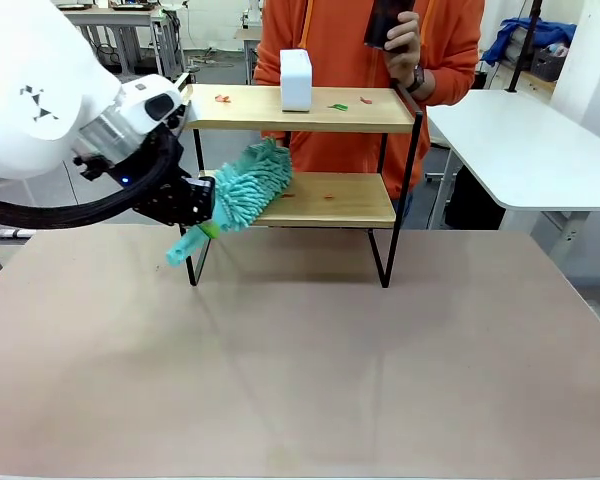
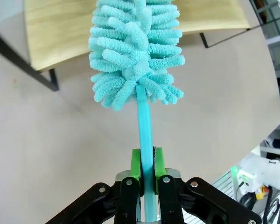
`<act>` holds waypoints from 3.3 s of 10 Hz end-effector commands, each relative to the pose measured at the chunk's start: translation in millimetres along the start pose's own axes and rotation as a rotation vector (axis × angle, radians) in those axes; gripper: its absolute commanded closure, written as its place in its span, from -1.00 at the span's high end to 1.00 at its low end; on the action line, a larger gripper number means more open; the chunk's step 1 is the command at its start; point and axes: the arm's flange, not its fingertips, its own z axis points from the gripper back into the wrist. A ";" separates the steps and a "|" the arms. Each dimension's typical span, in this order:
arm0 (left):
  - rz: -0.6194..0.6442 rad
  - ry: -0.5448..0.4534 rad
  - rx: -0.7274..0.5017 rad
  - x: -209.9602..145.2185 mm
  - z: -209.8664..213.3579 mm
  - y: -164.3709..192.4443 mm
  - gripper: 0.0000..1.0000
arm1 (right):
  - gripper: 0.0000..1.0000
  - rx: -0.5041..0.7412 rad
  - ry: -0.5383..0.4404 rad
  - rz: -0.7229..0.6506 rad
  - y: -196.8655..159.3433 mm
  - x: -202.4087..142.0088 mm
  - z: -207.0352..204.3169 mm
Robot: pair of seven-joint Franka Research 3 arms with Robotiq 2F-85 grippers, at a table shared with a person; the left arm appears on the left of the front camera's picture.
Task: Clean the shelf.
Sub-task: Clean the specific tier of the Shelf with the Duster once objects are removed.
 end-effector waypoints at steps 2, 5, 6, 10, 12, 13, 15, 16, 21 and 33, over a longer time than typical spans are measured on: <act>-0.046 0.065 -0.025 12.0 -23.8 -35.2 -0.75 | 1.00 0.003 0.003 0.026 1.1 0.6 0.3; -0.120 0.091 -0.079 12.7 -26.6 -58.3 -0.75 | 1.00 0.003 0.003 0.026 1.1 0.6 0.3; -0.151 0.103 -0.100 10.1 -25.1 -61.0 -0.75 | 1.00 0.003 0.003 0.026 1.1 0.6 0.3; -0.418 0.267 -0.209 -33.0 21.0 -35.6 -0.75 | 1.00 0.003 0.003 0.026 1.1 0.6 0.3; -0.467 0.224 -0.247 -60.9 56.1 -15.8 -0.75 | 1.00 0.003 0.003 0.026 1.1 0.6 0.3; -0.465 0.193 -0.250 -69.3 67.3 -8.1 -0.75 | 1.00 0.003 0.003 0.026 1.1 0.6 0.3; -0.462 0.182 -0.263 -71.7 70.0 -5.7 -0.75 | 1.00 0.003 0.003 0.026 1.1 0.6 0.3; -0.459 0.184 -0.265 -71.5 69.5 -6.4 -0.75 | 1.00 0.003 0.003 0.026 1.1 0.6 0.3; -0.489 0.386 -0.399 -116.5 173.7 118.1 -0.75 | 1.00 0.003 0.003 0.026 1.1 0.6 0.3; 0.252 -0.082 -0.294 -169.5 245.5 257.8 -0.75 | 1.00 0.003 0.003 0.026 1.1 0.6 0.3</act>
